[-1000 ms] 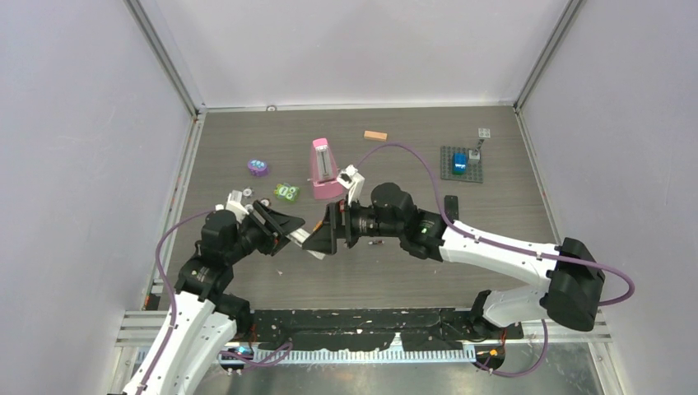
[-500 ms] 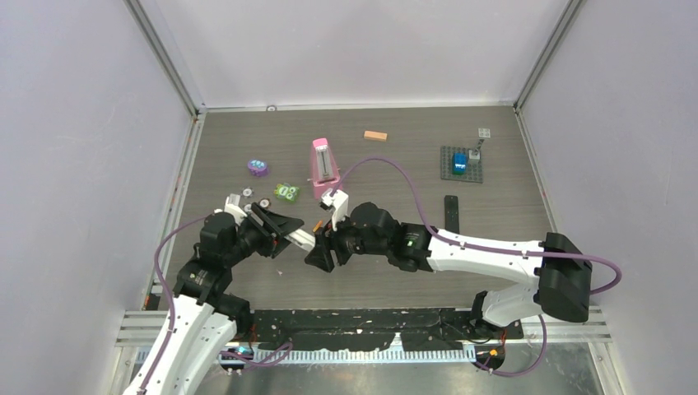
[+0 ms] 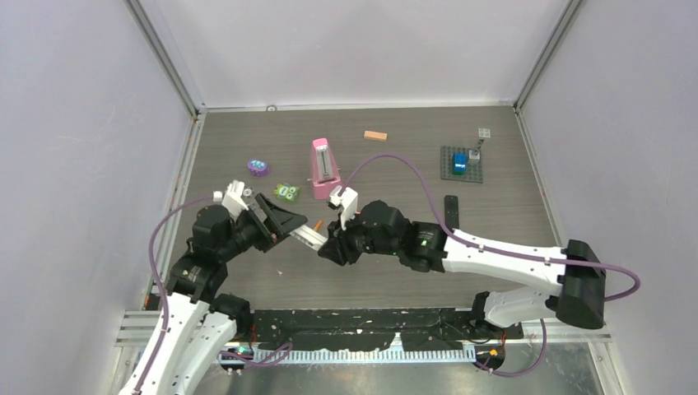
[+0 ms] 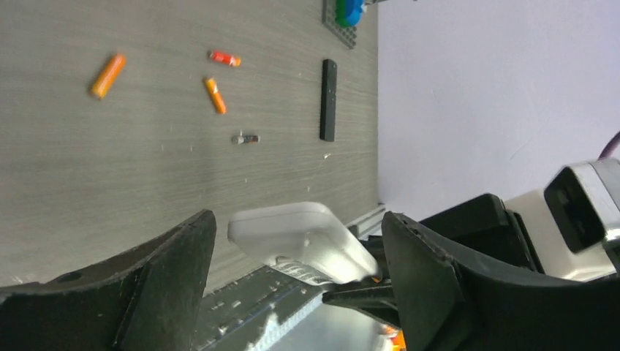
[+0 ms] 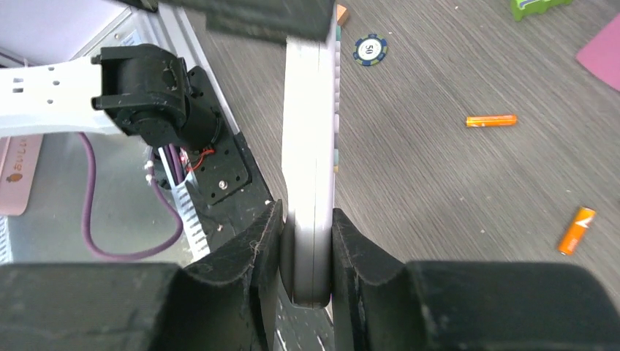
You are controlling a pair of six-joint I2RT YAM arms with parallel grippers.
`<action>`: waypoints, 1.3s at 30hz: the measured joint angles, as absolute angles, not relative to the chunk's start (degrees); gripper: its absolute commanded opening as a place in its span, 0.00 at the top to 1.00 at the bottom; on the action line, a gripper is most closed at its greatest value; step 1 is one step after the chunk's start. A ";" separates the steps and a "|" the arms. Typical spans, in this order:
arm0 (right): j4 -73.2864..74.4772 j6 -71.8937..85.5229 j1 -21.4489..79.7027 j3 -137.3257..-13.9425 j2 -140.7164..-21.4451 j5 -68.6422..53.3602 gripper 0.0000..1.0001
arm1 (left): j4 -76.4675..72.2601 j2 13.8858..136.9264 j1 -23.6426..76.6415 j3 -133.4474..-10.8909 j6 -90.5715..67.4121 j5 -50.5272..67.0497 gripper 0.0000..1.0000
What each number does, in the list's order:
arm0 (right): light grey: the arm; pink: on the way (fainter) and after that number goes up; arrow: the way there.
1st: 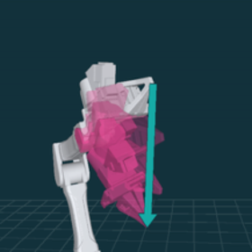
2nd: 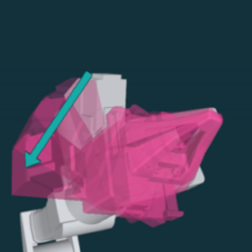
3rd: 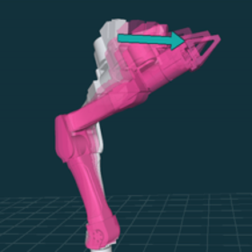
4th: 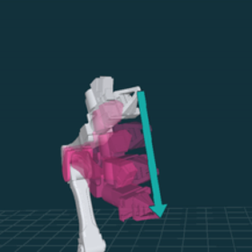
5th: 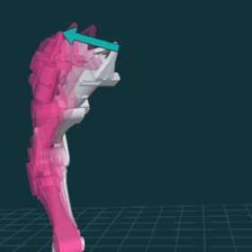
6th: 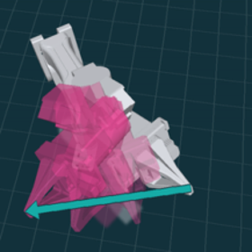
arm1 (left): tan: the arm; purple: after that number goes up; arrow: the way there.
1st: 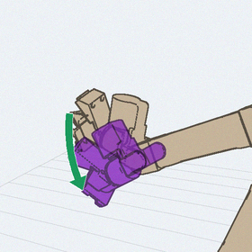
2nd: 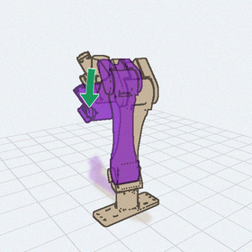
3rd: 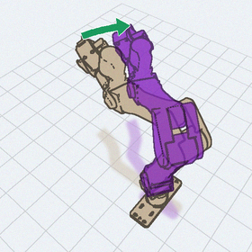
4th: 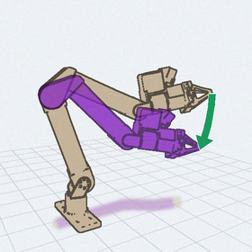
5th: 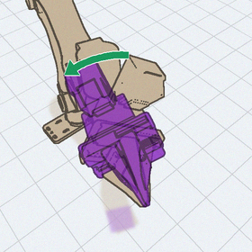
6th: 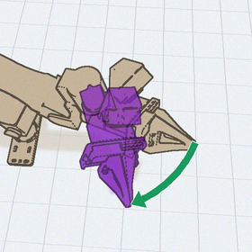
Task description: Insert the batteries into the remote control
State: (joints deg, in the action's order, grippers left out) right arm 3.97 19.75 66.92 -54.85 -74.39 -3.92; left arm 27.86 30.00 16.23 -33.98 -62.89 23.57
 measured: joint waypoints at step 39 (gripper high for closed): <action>55.40 -10.72 57.98 -84.58 -74.76 -29.98 0.95 | 23.35 54.78 35.22 -49.76 -9.93 61.39 0.49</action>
State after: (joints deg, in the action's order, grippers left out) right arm 55.40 -10.72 57.98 -84.58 -74.76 -29.98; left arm 23.35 54.78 35.22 -49.76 -9.93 61.39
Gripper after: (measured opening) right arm 0.314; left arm 0.606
